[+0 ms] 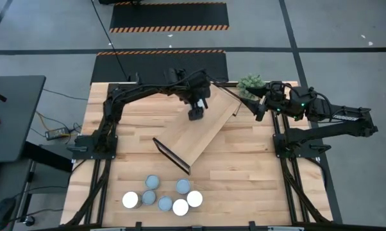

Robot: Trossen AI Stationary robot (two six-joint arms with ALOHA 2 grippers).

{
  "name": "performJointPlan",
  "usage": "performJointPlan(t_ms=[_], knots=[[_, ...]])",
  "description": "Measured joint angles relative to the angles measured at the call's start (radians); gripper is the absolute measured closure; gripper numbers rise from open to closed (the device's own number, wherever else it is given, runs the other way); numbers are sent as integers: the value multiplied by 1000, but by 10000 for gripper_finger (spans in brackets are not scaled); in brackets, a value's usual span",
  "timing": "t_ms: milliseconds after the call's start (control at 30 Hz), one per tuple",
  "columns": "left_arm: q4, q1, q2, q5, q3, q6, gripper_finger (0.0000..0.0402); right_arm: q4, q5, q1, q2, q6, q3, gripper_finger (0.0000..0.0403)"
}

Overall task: Pick and place cans onto a shelf
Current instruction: Put the canned oranges on the shelf

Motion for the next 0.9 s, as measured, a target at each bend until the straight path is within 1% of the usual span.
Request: performJointPlan(t_ms=[167, 300, 433, 567, 667, 833, 900], knots=[[25, -7, 0, 0, 4, 2, 47, 0, -5, 0, 0, 0, 0, 55], [52, -15, -1, -3, 38, 26, 47, -1, -5, 0, 0, 0, 0, 55], [51, -18, -39, -26, 34, 27, 47, -6, -6, 0, 0, 6, 0, 55], [-6, -22, -105, -25, 35, 34, 47, -15, -6, 1, 0, 6, 0, 55], [-106, -26, -135, -31, 34, 15, 47, -17, -7, 1, 0, 6, 0, 55], [-294, -21, -128, -42, 33, -61, 47, -14, -8, 2, 0, 7, 0, 55], [-288, -24, -103, -43, 33, -86, 51, -13, -8, 2, 0, 7, 0, 55]])
